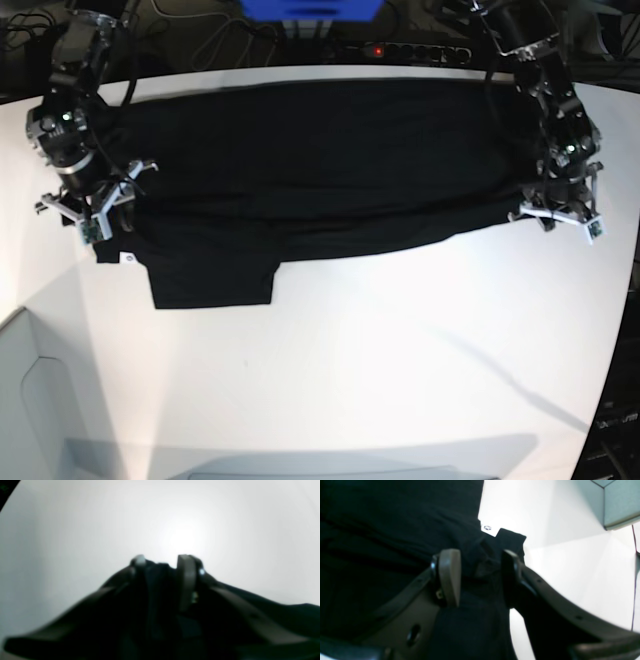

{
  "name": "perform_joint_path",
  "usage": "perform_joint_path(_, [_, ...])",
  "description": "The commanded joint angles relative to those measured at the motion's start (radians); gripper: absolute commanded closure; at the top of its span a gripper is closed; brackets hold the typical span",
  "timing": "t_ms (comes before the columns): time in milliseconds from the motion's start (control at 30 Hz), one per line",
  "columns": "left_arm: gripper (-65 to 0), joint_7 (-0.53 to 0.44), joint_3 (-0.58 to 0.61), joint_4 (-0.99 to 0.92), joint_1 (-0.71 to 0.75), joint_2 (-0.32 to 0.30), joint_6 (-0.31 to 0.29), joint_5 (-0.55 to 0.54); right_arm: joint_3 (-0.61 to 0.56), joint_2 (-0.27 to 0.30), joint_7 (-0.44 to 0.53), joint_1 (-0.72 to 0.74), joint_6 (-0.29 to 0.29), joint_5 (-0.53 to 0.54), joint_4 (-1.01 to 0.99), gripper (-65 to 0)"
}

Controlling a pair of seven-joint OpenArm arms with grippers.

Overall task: Fold the T-shirt properly
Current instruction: 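Regrasp the folded edge of the shirt with both grippers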

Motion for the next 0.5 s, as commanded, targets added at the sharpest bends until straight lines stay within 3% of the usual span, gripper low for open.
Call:
perform_joint_path(0, [-10.1,-0.017,-0.004,0.016,-0.010,-0.013,-0.001,0.000,0.005,0.013,0.027,0.022,0.008,0.009,0.014,-27.2])
perform_joint_path(67, [-0.2,-0.011,-0.004,0.016,-0.010,-0.013,-0.001,0.000,0.005,0.013,0.027,0.027,0.008,0.009,0.014,-27.2])
perform_joint_path(233, [0.0,-0.008,-0.007,0.025,-0.004,-0.013,-0.001,0.000,0.005,0.011,0.003,0.091,0.008,0.009,0.014,-27.4])
perform_joint_path(467, [0.0,-0.007,-0.012,0.094,0.022,-0.013,-0.001,0.000,-0.038,0.016,-0.195,0.306,0.008,0.009,-0.089,-27.6])
